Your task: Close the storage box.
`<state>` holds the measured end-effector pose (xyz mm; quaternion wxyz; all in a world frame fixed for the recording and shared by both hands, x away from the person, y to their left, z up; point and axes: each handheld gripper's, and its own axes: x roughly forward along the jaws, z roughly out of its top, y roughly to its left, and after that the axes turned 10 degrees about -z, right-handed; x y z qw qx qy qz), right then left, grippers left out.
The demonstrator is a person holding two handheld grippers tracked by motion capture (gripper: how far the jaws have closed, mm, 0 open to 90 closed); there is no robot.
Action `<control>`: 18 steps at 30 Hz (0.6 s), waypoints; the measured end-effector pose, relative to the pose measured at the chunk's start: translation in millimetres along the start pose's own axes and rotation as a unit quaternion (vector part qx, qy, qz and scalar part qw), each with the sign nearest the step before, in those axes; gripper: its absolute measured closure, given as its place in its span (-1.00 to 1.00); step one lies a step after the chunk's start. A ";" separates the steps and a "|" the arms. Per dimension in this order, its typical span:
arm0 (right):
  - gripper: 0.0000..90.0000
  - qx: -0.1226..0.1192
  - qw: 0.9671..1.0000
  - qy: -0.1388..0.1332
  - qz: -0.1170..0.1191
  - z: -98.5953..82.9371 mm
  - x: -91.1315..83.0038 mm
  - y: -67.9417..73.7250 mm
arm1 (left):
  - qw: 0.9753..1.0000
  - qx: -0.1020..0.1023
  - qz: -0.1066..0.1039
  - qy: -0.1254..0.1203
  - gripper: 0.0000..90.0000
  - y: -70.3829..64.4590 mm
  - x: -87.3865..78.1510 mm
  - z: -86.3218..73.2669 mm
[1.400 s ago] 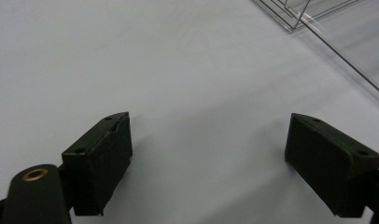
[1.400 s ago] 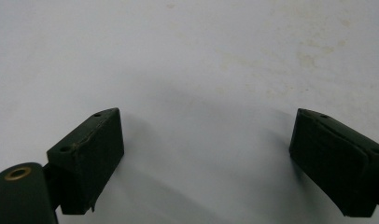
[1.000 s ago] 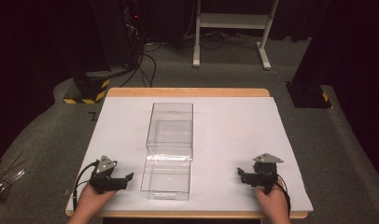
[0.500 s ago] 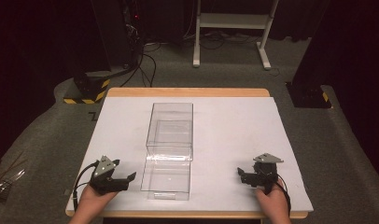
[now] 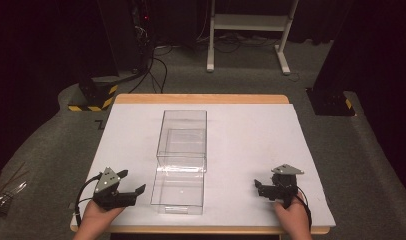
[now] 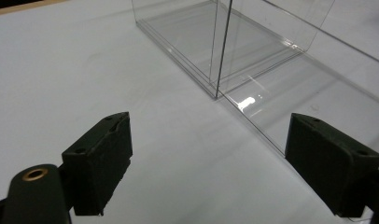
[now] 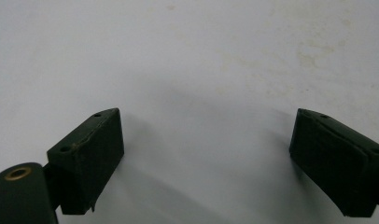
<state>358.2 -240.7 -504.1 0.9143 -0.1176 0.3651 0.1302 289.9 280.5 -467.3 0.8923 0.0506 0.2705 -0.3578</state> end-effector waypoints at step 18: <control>-0.78 0.003 1.000 -0.001 0.002 -0.1 0.0 -0.6 | 0.998 0.000 -0.036 -0.055 -0.65 -30.7 -23.0 10.7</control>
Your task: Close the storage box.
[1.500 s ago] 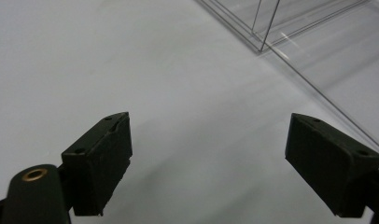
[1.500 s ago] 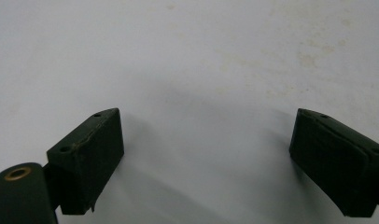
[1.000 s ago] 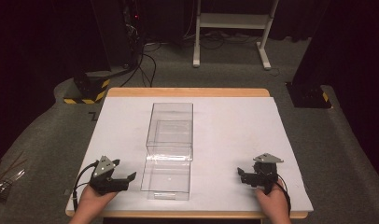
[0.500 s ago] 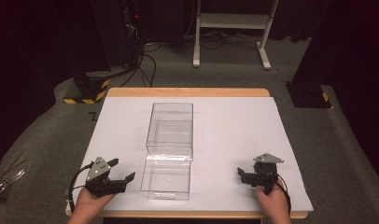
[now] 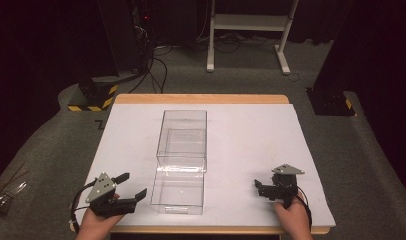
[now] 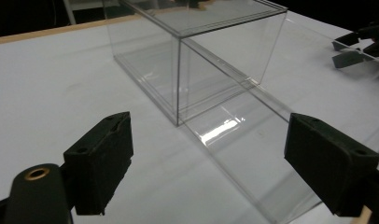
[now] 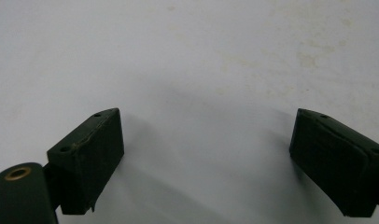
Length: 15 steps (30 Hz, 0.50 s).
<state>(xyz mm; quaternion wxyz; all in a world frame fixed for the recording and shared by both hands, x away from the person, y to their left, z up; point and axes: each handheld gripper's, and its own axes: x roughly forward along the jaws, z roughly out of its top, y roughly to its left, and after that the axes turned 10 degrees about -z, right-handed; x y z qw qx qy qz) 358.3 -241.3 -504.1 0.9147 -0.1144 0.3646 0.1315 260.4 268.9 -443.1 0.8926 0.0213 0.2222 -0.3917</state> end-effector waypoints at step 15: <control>-0.78 -0.001 1.000 0.001 -0.001 0.0 -0.1 0.2 | 0.999 -0.003 -0.039 -0.020 -0.66 -20.0 3.1 3.0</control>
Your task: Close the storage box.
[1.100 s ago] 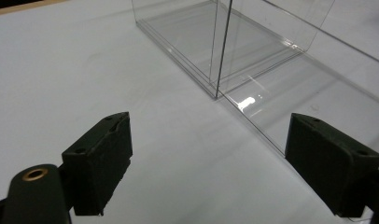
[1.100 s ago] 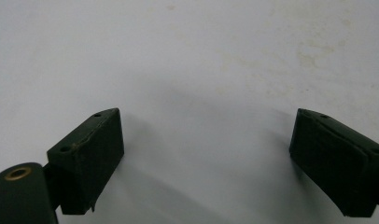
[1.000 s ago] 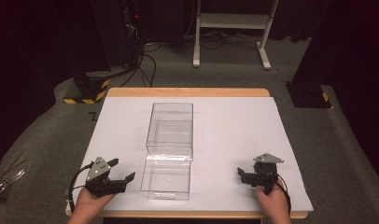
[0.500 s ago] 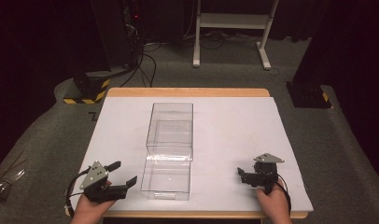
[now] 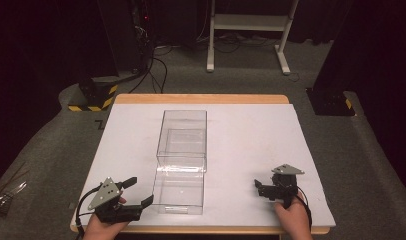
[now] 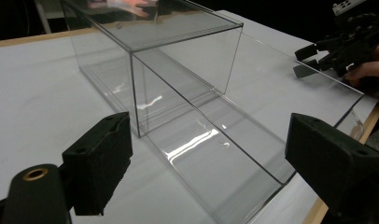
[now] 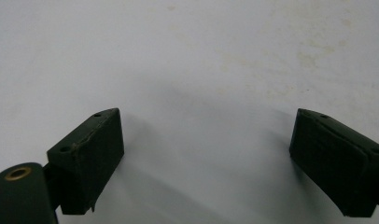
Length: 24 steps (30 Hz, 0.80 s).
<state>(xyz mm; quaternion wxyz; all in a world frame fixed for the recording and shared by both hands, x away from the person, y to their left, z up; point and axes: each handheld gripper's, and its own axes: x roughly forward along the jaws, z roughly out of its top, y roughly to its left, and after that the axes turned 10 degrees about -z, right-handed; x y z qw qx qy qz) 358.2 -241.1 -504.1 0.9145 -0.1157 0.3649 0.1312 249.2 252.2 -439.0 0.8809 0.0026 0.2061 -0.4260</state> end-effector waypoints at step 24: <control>-0.78 -0.001 1.000 0.000 0.000 0.0 0.0 0.3 | 0.998 0.010 -0.027 0.047 -0.70 -12.1 14.7 -19.1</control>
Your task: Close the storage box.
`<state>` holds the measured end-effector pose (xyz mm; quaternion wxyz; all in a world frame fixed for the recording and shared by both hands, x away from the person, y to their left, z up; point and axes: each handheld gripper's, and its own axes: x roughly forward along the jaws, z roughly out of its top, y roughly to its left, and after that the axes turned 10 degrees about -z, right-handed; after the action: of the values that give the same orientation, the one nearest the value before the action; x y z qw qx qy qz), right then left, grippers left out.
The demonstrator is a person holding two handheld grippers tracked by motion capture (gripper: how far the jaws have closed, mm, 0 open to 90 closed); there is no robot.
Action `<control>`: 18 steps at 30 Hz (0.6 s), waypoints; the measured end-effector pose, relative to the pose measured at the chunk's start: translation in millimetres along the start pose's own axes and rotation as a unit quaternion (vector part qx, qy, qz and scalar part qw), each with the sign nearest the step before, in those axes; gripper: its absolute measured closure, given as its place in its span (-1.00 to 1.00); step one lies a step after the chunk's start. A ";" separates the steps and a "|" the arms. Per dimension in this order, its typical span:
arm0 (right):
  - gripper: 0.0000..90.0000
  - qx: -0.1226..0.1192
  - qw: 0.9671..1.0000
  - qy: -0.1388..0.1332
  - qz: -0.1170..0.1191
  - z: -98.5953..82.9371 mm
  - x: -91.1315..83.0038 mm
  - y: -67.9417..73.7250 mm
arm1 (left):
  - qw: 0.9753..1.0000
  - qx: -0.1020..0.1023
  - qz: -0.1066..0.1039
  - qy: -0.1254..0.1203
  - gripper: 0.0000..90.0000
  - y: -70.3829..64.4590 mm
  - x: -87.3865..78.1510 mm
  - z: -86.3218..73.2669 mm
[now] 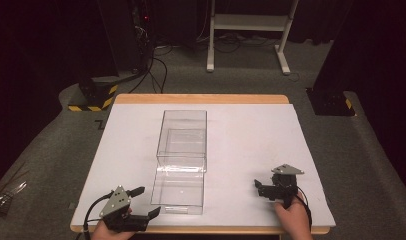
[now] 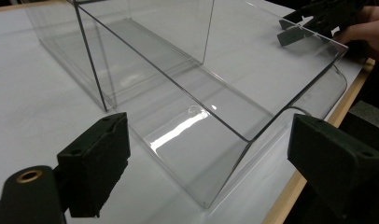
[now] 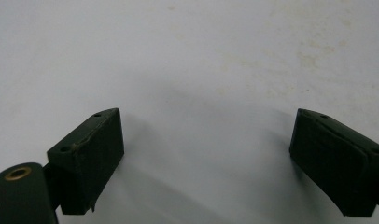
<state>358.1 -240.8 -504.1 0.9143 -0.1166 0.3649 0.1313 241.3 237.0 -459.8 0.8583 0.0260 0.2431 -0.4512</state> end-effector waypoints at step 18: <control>-0.78 -0.002 1.000 -0.001 -0.002 0.0 0.2 0.2 | 1.000 0.000 -0.013 0.013 -0.45 -1.5 13.1 -3.8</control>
<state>358.2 -240.6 -504.2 0.9146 -0.1192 0.3637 0.1306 244.8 227.1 -468.6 0.8492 0.0290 0.2540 -0.4621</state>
